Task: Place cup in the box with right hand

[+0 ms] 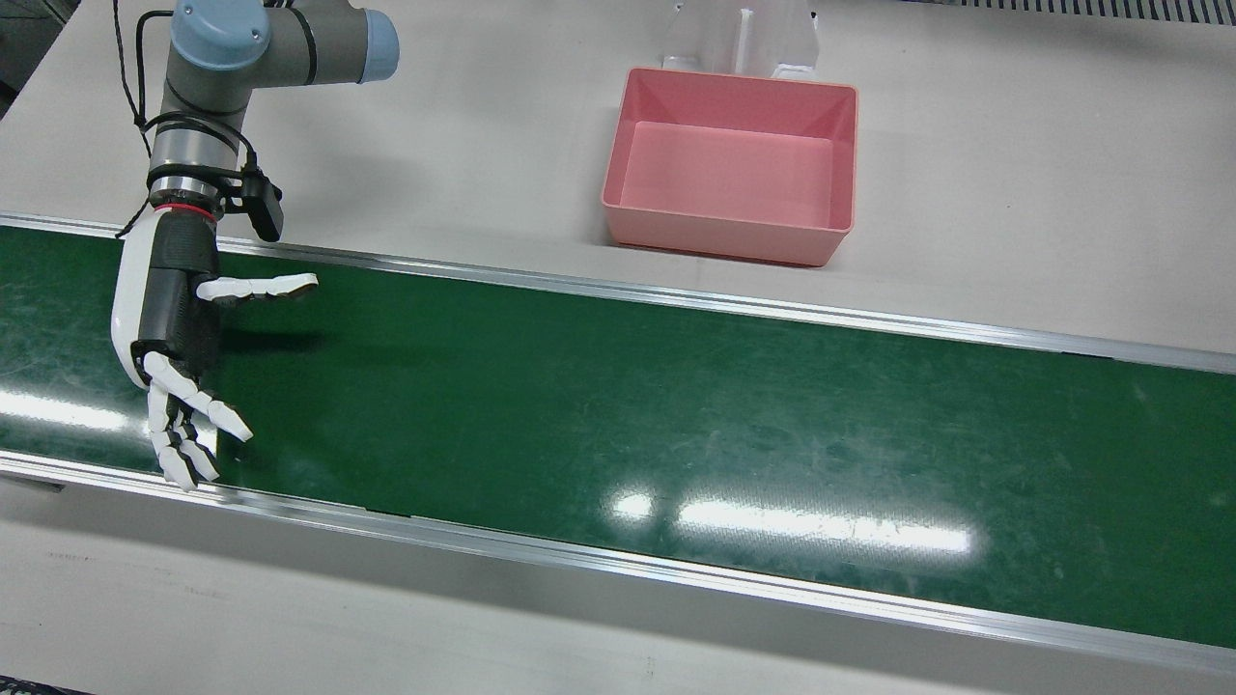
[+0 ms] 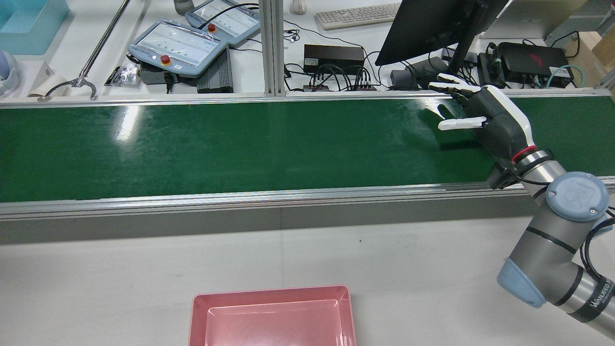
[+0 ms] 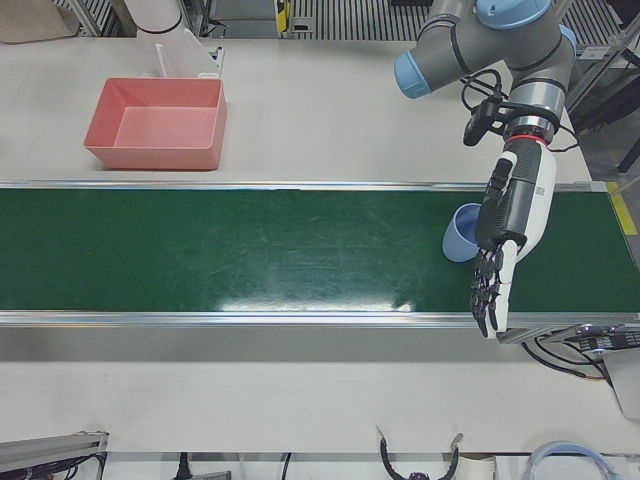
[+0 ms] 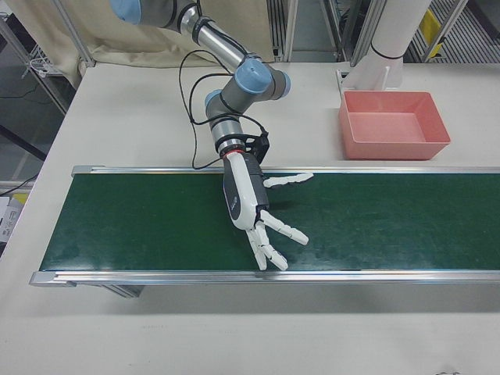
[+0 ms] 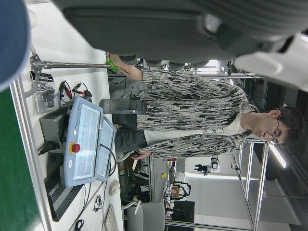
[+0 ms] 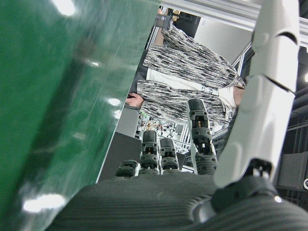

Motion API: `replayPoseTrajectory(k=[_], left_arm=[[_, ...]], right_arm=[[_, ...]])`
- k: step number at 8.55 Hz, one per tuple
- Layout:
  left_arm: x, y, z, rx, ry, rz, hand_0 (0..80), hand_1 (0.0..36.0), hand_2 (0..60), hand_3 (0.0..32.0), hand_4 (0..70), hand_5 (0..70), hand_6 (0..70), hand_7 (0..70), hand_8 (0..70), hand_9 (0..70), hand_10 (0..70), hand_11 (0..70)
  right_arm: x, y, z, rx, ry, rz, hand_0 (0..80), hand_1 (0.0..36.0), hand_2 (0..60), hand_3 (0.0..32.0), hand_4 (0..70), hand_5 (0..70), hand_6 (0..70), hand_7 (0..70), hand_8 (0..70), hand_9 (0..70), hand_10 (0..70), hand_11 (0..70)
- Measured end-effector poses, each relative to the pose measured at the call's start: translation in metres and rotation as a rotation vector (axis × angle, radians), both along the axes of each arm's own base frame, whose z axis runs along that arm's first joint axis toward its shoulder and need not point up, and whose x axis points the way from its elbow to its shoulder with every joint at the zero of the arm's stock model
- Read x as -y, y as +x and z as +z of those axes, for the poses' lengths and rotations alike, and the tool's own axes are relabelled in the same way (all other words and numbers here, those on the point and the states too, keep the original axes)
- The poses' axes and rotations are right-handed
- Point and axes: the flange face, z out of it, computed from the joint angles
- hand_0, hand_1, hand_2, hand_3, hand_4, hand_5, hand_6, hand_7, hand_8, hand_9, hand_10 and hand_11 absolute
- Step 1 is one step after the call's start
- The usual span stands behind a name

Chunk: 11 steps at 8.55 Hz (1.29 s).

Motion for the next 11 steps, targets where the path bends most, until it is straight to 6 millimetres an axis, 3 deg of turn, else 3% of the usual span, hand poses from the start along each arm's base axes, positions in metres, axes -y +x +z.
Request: replayPoseTrajectory(k=[1, 2, 3, 4, 5, 6, 7, 8, 9, 11], left_arm=[[0.0000, 0.0000, 0.0002, 0.000, 0.000, 0.000, 0.0, 0.0, 0.0, 0.0, 0.0, 0.0, 0.0, 0.0, 0.0, 0.0, 0.0, 0.0], [0.0000, 0.0000, 0.0004, 0.000, -0.001, 0.000, 0.0, 0.0, 0.0, 0.0, 0.0, 0.0, 0.0, 0.0, 0.0, 0.0, 0.0, 0.0], [0.0000, 0.0000, 0.0006, 0.000, -0.001, 0.000, 0.0, 0.0, 0.0, 0.0, 0.0, 0.0, 0.0, 0.0, 0.0, 0.0, 0.0, 0.0], [0.0001, 0.0000, 0.0006, 0.000, -0.001, 0.000, 0.0, 0.0, 0.0, 0.0, 0.0, 0.0, 0.0, 0.0, 0.0, 0.0, 0.0, 0.0], [0.0001, 0.0000, 0.0007, 0.000, -0.001, 0.000, 0.0, 0.0, 0.0, 0.0, 0.0, 0.0, 0.0, 0.0, 0.0, 0.0, 0.0, 0.0], [0.0001, 0.0000, 0.0007, 0.000, -0.001, 0.000, 0.0, 0.0, 0.0, 0.0, 0.0, 0.0, 0.0, 0.0, 0.0, 0.0, 0.0, 0.0], [0.0000, 0.0000, 0.0007, 0.000, -0.001, 0.000, 0.0, 0.0, 0.0, 0.0, 0.0, 0.0, 0.0, 0.0, 0.0, 0.0, 0.0, 0.0], [0.0000, 0.0000, 0.0007, 0.000, -0.001, 0.000, 0.0, 0.0, 0.0, 0.0, 0.0, 0.0, 0.0, 0.0, 0.0, 0.0, 0.0, 0.0], [0.0000, 0.0000, 0.0007, 0.000, -0.001, 0.000, 0.0, 0.0, 0.0, 0.0, 0.0, 0.0, 0.0, 0.0, 0.0, 0.0, 0.0, 0.0], [0.0000, 0.0000, 0.0007, 0.000, -0.001, 0.000, 0.0, 0.0, 0.0, 0.0, 0.0, 0.0, 0.0, 0.0, 0.0, 0.0, 0.0, 0.0]], right_arm=[[-0.0023, -0.0050, 0.0001, 0.001, -0.001, -0.002, 49.1, 16.7, 17.8, 0.0, 14.6, 5.7, 5.7, 18.9, 11.3, 20.1, 2.5, 5.2], [-0.0037, -0.0081, 0.0002, 0.001, -0.002, -0.003, 51.6, 12.4, 0.0, 0.0, 20.6, 5.7, 5.7, 19.0, 11.4, 20.4, 2.8, 5.6], [-0.0045, -0.0092, 0.0006, 0.002, -0.003, -0.004, 50.4, 15.3, 10.7, 0.0, 17.2, 5.8, 5.7, 19.1, 11.4, 20.3, 2.8, 5.6], [-0.0047, -0.0096, 0.0011, 0.002, -0.004, -0.004, 51.9, 12.7, 0.4, 0.0, 20.9, 5.9, 5.8, 19.2, 11.5, 20.5, 2.9, 5.8], [-0.0047, -0.0103, 0.0009, 0.003, -0.004, -0.005, 51.4, 13.6, 4.0, 0.0, 20.1, 5.8, 5.8, 19.3, 11.6, 20.5, 3.0, 6.0], [-0.0045, -0.0108, 0.0003, 0.004, -0.003, -0.005, 51.9, 12.9, 0.5, 0.0, 22.1, 5.9, 5.8, 19.5, 11.6, 20.6, 2.9, 5.7], [-0.0043, -0.0110, -0.0003, 0.004, -0.002, -0.003, 51.2, 14.8, 7.9, 0.0, 19.8, 5.9, 5.9, 19.6, 11.6, 20.6, 3.0, 5.9], [-0.0042, -0.0110, -0.0006, 0.004, -0.002, -0.001, 50.8, 15.8, 11.3, 0.0, 18.6, 5.9, 5.9, 19.7, 11.6, 20.6, 3.1, 6.0], [-0.0039, -0.0111, -0.0010, 0.004, -0.001, 0.001, 50.7, 15.9, 11.6, 0.0, 18.9, 5.9, 5.9, 19.8, 11.6, 20.7, 3.1, 6.1], [-0.0037, -0.0117, -0.0016, 0.005, -0.001, 0.002, 51.7, 14.0, 4.7, 0.0, 22.5, 5.9, 6.0, 20.2, 11.8, 20.9, 3.1, 6.1]])
